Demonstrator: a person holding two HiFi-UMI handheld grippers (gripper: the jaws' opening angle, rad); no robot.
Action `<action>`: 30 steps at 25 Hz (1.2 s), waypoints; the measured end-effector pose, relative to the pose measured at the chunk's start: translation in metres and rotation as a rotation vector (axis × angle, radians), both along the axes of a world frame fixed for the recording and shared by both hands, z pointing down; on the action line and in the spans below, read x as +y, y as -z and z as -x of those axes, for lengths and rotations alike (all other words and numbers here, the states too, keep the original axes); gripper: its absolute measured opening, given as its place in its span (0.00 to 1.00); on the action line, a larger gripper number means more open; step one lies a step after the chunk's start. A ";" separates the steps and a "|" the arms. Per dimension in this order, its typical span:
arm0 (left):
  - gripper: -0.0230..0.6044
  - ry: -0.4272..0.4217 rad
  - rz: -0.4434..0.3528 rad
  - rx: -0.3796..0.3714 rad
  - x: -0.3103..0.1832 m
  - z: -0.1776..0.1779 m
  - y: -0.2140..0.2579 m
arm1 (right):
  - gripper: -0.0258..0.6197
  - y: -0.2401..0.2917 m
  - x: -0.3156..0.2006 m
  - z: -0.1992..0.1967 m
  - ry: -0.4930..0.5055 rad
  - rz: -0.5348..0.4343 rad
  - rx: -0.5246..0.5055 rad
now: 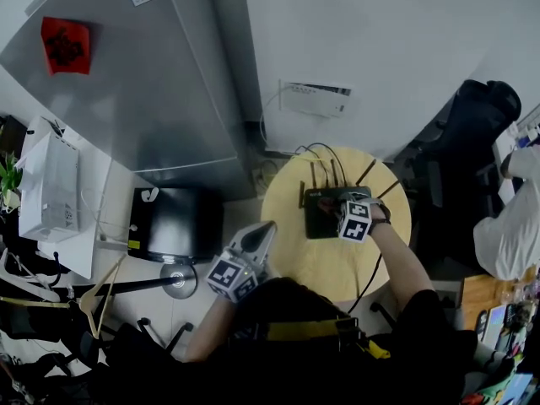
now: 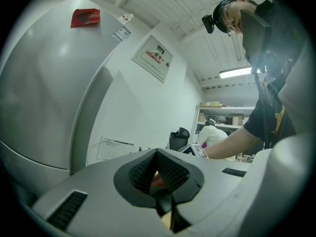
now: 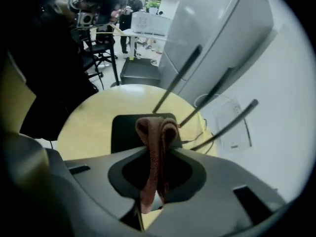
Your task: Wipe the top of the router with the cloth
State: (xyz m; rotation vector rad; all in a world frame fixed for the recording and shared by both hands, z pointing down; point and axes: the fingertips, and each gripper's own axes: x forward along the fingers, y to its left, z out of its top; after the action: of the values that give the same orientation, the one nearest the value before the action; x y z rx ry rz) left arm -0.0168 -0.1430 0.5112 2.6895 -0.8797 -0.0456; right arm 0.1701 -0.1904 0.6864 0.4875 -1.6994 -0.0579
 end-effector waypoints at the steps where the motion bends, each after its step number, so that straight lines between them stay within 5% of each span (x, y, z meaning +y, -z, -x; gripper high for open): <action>1: 0.03 0.001 0.003 -0.003 0.000 0.000 -0.001 | 0.13 0.007 -0.013 -0.007 -0.024 -0.042 0.015; 11: 0.03 0.129 0.025 -0.021 -0.002 0.021 -0.007 | 0.13 -0.027 -0.063 -0.039 -0.049 -0.127 0.187; 18: 0.03 0.145 0.048 -0.030 0.006 0.028 -0.018 | 0.14 -0.052 -0.027 -0.028 -0.041 0.076 0.158; 30: 0.03 0.068 0.021 -0.026 0.010 0.016 -0.012 | 0.14 -0.052 0.023 -0.024 -0.025 0.106 0.171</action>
State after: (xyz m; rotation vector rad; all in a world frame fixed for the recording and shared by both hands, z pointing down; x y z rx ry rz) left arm -0.0329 -0.1331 0.5233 2.6458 -0.9734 -0.0163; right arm 0.1936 -0.1672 0.7386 0.4125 -1.5202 0.0080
